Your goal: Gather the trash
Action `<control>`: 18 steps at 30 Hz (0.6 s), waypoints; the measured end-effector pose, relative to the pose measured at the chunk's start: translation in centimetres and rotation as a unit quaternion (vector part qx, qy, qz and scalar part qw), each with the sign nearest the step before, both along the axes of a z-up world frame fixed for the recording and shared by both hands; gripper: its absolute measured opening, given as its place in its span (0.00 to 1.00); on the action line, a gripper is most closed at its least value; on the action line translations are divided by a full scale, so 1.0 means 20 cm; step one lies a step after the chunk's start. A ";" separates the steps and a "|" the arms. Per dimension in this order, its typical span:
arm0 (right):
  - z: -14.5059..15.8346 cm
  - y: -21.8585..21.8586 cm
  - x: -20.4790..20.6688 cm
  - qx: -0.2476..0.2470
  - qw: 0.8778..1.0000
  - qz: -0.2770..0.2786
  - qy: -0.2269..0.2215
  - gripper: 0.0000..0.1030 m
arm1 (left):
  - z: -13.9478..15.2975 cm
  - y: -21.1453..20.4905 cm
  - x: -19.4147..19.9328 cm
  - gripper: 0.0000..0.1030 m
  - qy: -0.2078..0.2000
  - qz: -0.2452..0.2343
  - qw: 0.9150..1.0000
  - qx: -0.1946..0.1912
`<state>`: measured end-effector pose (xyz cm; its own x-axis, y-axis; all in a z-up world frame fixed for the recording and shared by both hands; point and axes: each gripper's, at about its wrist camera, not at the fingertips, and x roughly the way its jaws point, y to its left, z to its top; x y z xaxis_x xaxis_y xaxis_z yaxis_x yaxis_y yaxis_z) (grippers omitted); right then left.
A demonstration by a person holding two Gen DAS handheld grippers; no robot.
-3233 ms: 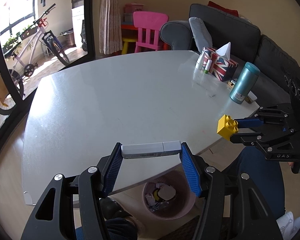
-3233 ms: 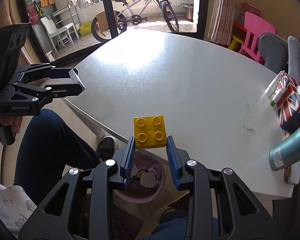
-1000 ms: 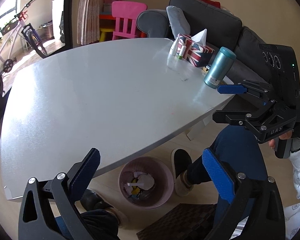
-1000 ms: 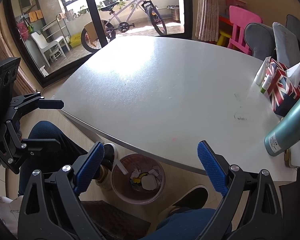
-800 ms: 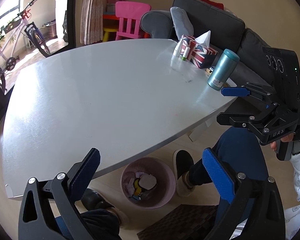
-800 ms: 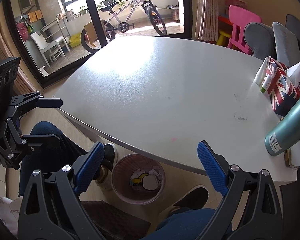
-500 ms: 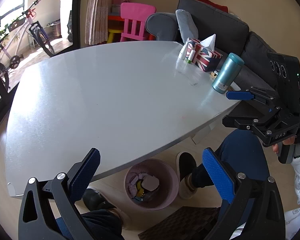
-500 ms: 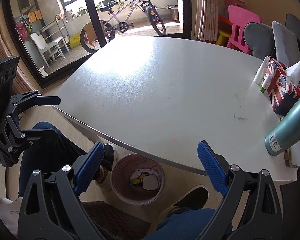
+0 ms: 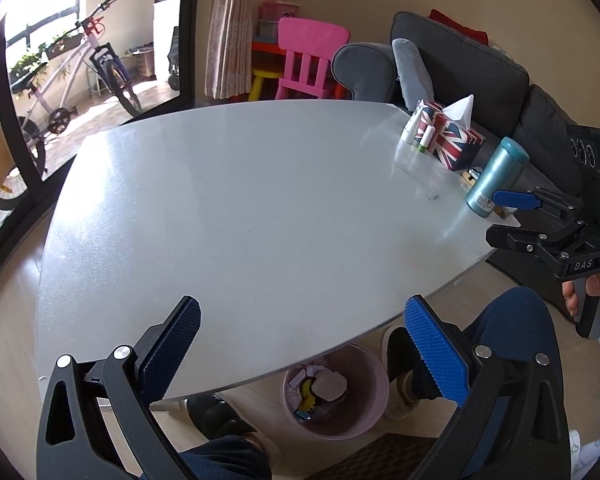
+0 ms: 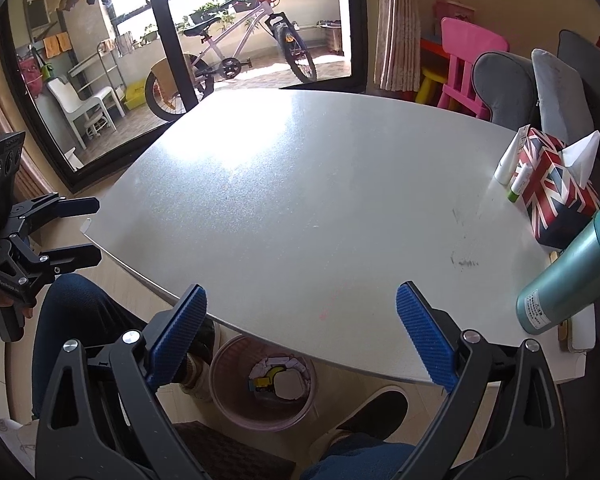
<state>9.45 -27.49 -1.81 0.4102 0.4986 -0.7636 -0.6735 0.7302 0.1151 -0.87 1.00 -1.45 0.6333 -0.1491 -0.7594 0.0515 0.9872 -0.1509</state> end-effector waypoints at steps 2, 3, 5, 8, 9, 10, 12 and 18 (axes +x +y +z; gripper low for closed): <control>0.01 0.01 0.04 0.000 1.000 -0.004 -0.003 0.92 | 0.00 0.03 0.03 0.95 -0.002 0.008 1.000 0.001; 0.01 0.02 0.06 0.000 1.000 -0.006 -0.004 0.92 | 0.00 0.04 0.04 0.95 -0.003 0.012 1.000 0.002; 0.03 0.02 0.10 -0.001 1.000 -0.010 -0.009 0.92 | 0.00 0.07 0.06 0.95 -0.006 0.019 1.000 0.000; 0.05 0.03 0.15 0.003 1.000 -0.014 -0.014 0.92 | 0.01 0.12 0.09 0.95 -0.011 0.028 1.000 -0.001; 0.06 0.04 0.17 0.006 1.000 -0.014 -0.016 0.92 | 0.02 0.13 0.11 0.95 -0.012 0.031 0.999 -0.004; 0.06 0.04 0.18 0.008 1.000 -0.015 -0.017 0.92 | 0.02 0.14 0.12 0.95 -0.010 0.033 0.999 -0.005; 0.07 0.05 0.21 0.011 1.000 -0.016 -0.017 0.92 | 0.03 0.16 0.15 0.95 -0.009 0.038 0.999 -0.004; 0.07 0.07 0.25 0.009 1.000 -0.015 -0.018 0.92 | 0.04 0.20 0.19 0.95 -0.006 0.044 0.999 0.005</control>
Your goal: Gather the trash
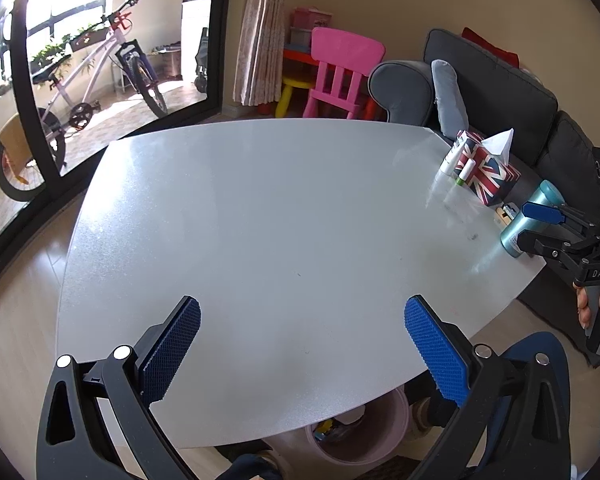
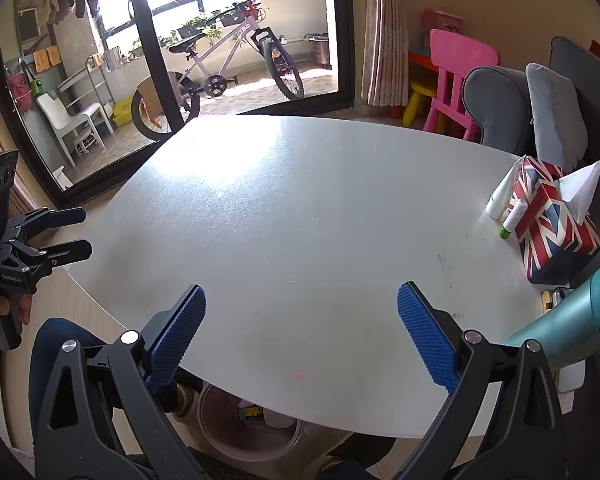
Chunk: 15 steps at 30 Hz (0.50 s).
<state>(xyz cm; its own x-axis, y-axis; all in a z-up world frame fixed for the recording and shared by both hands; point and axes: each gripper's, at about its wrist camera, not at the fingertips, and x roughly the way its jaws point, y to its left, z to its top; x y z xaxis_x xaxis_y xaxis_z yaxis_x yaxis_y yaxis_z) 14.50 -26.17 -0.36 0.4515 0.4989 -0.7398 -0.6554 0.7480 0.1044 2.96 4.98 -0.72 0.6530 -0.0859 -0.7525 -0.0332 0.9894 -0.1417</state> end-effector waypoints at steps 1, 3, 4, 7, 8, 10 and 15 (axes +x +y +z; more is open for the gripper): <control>0.00 0.00 0.00 0.000 1.000 0.000 0.000 0.92 | 0.00 0.00 0.00 0.95 0.001 0.000 1.000 0.003; -0.01 0.00 0.01 0.000 1.000 0.001 0.002 0.92 | 0.00 0.01 0.01 0.95 0.004 0.001 1.000 0.008; -0.01 0.00 0.01 -0.001 1.000 0.000 0.003 0.92 | -0.01 0.01 0.01 0.95 0.006 0.001 1.000 0.009; -0.01 0.01 0.01 -0.002 1.000 0.002 0.003 0.93 | -0.02 0.03 0.02 0.95 0.012 -0.005 1.000 -0.007; -0.01 0.01 0.01 -0.003 1.000 0.002 0.003 0.93 | -0.02 0.03 0.03 0.95 0.014 -0.007 1.000 -0.009; -0.01 0.01 0.00 -0.004 1.000 0.003 0.002 0.93 | -0.02 0.02 0.03 0.95 0.014 -0.007 1.000 0.000; -0.01 0.01 0.01 0.000 1.000 0.010 0.004 0.93 | -0.01 -0.01 0.03 0.95 0.005 -0.018 1.000 0.012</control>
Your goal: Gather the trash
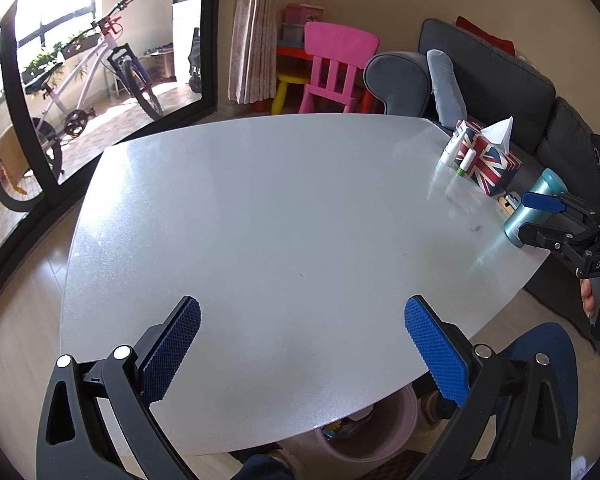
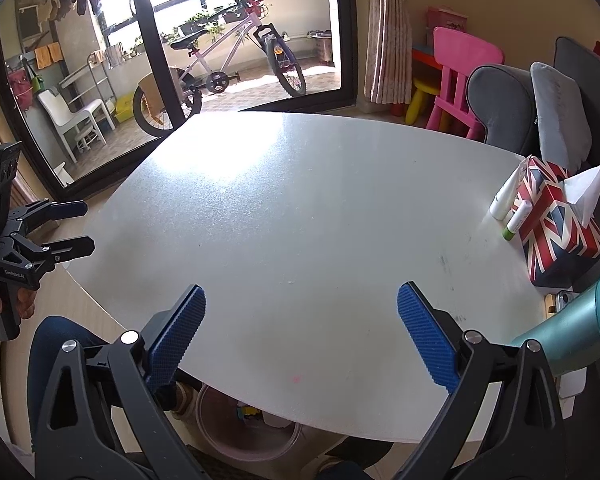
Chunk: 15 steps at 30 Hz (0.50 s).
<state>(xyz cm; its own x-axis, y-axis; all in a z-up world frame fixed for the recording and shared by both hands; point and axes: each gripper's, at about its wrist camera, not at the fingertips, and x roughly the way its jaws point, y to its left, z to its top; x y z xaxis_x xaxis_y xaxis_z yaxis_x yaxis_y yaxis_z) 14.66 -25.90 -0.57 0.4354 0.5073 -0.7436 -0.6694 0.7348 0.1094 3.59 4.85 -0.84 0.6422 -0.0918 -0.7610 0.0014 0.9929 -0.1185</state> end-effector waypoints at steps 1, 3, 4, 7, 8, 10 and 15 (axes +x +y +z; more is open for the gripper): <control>0.00 0.00 0.00 -0.001 1.000 0.002 0.000 0.93 | 0.01 0.00 0.00 0.95 -0.005 -0.001 1.000 0.000; 0.00 0.00 0.00 -0.005 1.000 0.005 -0.001 0.93 | 0.02 0.00 -0.01 0.95 -0.015 0.004 1.000 0.002; 0.00 0.00 0.00 -0.006 1.000 0.005 -0.001 0.93 | 0.02 0.01 -0.02 0.95 -0.018 0.006 1.000 0.000; 0.00 0.00 0.00 -0.005 1.000 0.007 -0.001 0.93 | 0.03 0.03 -0.02 0.95 -0.019 0.009 1.000 -0.014; 0.00 0.00 0.00 -0.005 1.000 0.009 -0.002 0.93 | 0.03 0.04 -0.02 0.95 -0.018 0.009 1.000 -0.014; 0.00 0.00 0.00 -0.005 1.000 0.011 -0.002 0.93 | 0.03 0.03 -0.02 0.95 -0.016 0.005 1.000 -0.013; 0.01 -0.01 0.00 -0.005 1.000 0.015 -0.002 0.93 | 0.03 0.03 -0.01 0.95 -0.013 0.001 1.000 -0.012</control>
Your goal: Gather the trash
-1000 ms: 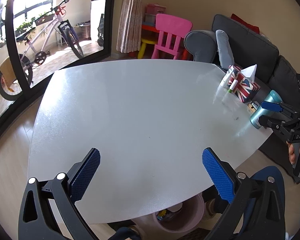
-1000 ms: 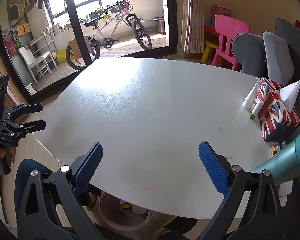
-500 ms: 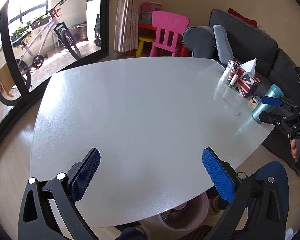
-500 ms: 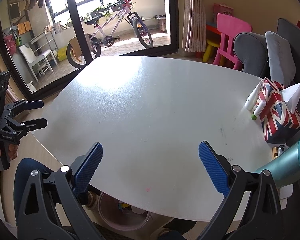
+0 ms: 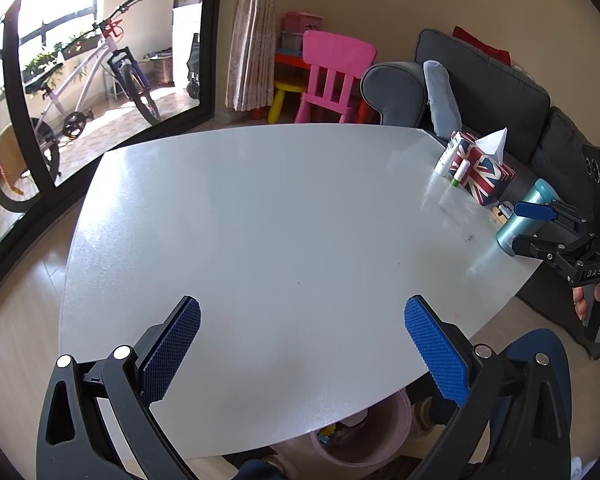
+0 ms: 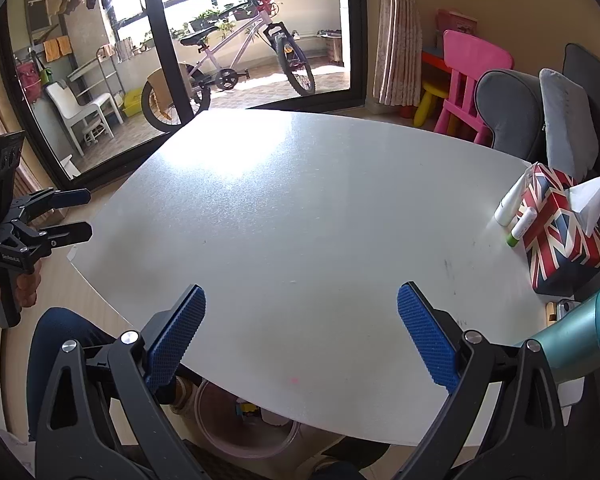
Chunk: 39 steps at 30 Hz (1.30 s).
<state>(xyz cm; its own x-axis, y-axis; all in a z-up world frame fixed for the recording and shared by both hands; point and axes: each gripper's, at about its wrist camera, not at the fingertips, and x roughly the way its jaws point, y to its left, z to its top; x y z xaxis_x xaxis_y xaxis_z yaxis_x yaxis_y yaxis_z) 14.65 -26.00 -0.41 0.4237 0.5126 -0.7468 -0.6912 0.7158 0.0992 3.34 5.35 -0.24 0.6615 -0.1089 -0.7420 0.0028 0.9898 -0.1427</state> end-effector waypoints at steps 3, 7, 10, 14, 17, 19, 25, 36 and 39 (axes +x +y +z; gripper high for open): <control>0.00 0.00 0.00 0.000 1.000 0.001 0.000 0.93 | 0.00 0.00 0.00 0.95 0.000 -0.001 1.000 -0.002; 0.00 -0.01 0.00 0.001 1.000 0.003 0.001 0.93 | 0.00 0.01 0.00 0.95 0.000 -0.001 1.000 -0.001; 0.00 -0.01 -0.01 0.001 1.000 0.004 0.001 0.93 | 0.00 0.01 -0.01 0.95 -0.001 0.000 1.000 -0.002; 0.00 -0.01 -0.01 0.001 1.000 0.004 0.002 0.93 | 0.00 0.02 -0.01 0.95 -0.001 -0.001 1.000 0.000; 0.00 -0.01 0.00 0.001 1.000 0.006 0.002 0.93 | 0.00 0.01 -0.01 0.95 -0.002 -0.002 1.000 0.000; 0.00 -0.01 -0.01 0.002 1.000 0.006 0.002 0.93 | 0.00 0.01 -0.01 0.95 -0.002 -0.003 1.000 0.000; -0.01 -0.01 -0.01 0.002 1.000 0.011 0.003 0.93 | 0.01 0.00 0.00 0.95 -0.004 -0.005 1.000 -0.002; -0.01 -0.01 0.00 0.002 1.000 0.011 0.003 0.93 | 0.00 -0.01 0.00 0.95 -0.002 -0.009 1.000 -0.001; -0.01 -0.01 0.00 0.003 1.000 0.010 0.003 0.93 | 0.00 -0.01 0.00 0.95 -0.002 -0.009 1.000 0.000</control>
